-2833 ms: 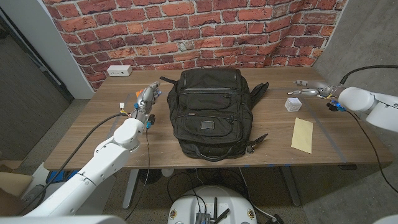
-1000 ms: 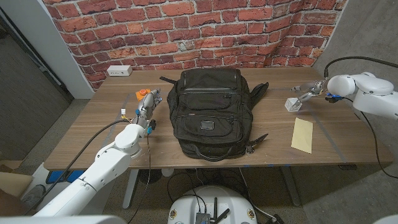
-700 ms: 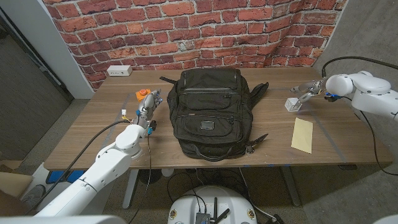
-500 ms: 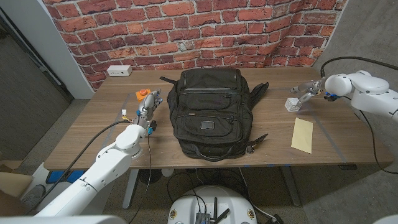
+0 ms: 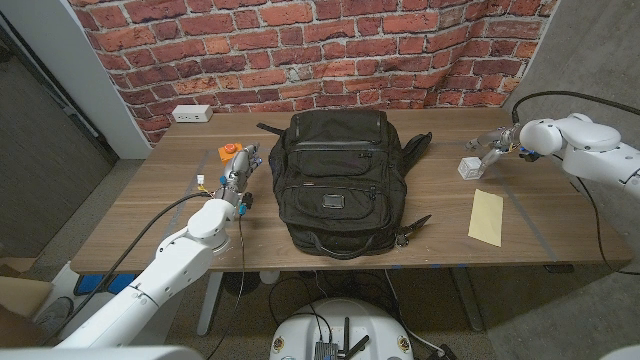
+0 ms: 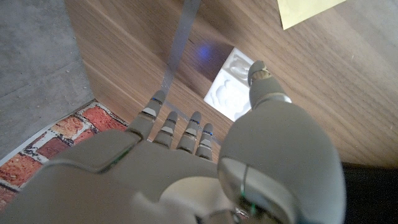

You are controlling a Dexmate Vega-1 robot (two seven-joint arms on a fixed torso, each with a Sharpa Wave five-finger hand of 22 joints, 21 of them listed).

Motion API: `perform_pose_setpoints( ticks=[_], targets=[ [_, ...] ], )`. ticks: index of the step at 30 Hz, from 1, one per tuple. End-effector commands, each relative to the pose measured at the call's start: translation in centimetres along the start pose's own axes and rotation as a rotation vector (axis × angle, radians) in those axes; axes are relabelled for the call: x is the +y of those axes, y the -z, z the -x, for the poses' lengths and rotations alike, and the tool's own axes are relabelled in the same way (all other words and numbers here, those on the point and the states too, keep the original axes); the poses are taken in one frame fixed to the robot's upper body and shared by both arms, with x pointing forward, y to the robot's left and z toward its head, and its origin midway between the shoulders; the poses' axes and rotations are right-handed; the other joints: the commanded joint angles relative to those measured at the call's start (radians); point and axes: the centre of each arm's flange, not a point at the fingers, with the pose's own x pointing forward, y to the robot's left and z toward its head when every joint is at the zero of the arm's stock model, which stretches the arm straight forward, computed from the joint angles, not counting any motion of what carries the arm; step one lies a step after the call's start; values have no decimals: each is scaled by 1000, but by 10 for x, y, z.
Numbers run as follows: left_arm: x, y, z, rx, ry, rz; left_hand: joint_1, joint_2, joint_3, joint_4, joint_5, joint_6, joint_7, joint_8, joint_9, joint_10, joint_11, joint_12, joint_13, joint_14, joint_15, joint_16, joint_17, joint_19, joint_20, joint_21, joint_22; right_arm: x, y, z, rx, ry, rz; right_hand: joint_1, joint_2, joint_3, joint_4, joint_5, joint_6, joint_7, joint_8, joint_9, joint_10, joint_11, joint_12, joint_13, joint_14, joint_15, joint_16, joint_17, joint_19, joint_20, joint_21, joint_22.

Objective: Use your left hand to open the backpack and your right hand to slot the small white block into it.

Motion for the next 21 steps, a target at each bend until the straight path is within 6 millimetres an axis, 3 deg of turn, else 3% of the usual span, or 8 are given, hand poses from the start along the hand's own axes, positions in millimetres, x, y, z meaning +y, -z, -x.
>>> perform_pose_setpoints(
  ticks=[1, 21],
  targets=[
    [-3, 1, -4, 8, 3, 3, -10, 54, 6, 0, 3, 9, 1, 2, 4, 7, -2, 2, 3, 9, -1, 4, 3, 6, -10, 6, 5, 2, 0, -8, -2, -23, 31, -9, -16, -3, 14, -9, 19, -5, 13, 2, 31, -9, 10, 5, 18, -10, 9, 8, 15, 1, 2, 3],
    [-9, 4, -4, 17, 6, 5, -14, 53, 9, 1, 2, 8, 0, 2, 4, 8, -2, 1, 3, 9, -2, 3, 3, 6, -10, 6, 5, 12, -7, -17, -4, -13, 69, -15, -26, -12, 23, -32, 58, -6, 34, 4, 79, -14, 19, 11, 41, -24, 24, 17, 31, -10, 1, 4]
  ],
)
